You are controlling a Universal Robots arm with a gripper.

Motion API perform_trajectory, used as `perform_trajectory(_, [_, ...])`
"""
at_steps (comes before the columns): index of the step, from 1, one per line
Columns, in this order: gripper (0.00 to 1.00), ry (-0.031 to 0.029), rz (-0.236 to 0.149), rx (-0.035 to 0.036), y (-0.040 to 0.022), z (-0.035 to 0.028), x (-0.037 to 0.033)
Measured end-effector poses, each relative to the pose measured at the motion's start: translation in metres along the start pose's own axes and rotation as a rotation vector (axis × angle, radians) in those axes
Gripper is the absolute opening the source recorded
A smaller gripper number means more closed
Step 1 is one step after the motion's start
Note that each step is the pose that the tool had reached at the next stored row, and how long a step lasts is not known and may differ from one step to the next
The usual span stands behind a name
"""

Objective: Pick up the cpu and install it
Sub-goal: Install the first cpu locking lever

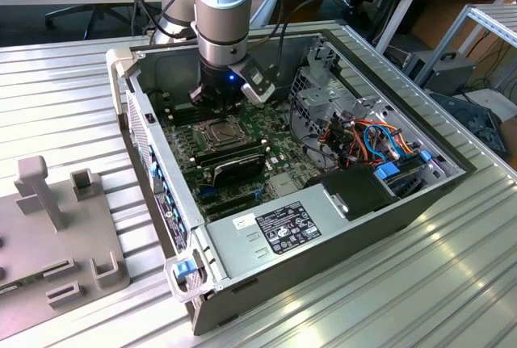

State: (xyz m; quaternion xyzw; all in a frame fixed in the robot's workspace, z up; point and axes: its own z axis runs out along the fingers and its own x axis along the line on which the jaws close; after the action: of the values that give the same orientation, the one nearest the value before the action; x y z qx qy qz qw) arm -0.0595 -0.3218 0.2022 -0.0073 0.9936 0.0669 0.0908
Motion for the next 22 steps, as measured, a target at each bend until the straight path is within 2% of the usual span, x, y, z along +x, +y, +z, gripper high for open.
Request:
perform_trajectory(3, [0.11, 0.0002, -0.001, 0.0079, -0.0001, 0.0007, -0.0001])
perform_trajectory(8, [0.11, 0.0005, -0.003, 0.0153, 0.0015, 0.0010, -0.0001])
perform_trajectory(16, [0.11, 0.0005, -0.003, 0.0173, 0.0031, 0.0013, -0.0002])
perform_trajectory(18, [0.11, 0.0006, -0.004, 0.0257, 0.0033, 0.0014, -0.0003])
perform_trajectory(21, [0.11, 0.0011, -0.008, 0.0442, 0.0032, 0.0015, -0.0008])
perform_trajectory(22, [0.11, 0.0012, -0.008, 0.0466, 0.0033, 0.0015, -0.0008])
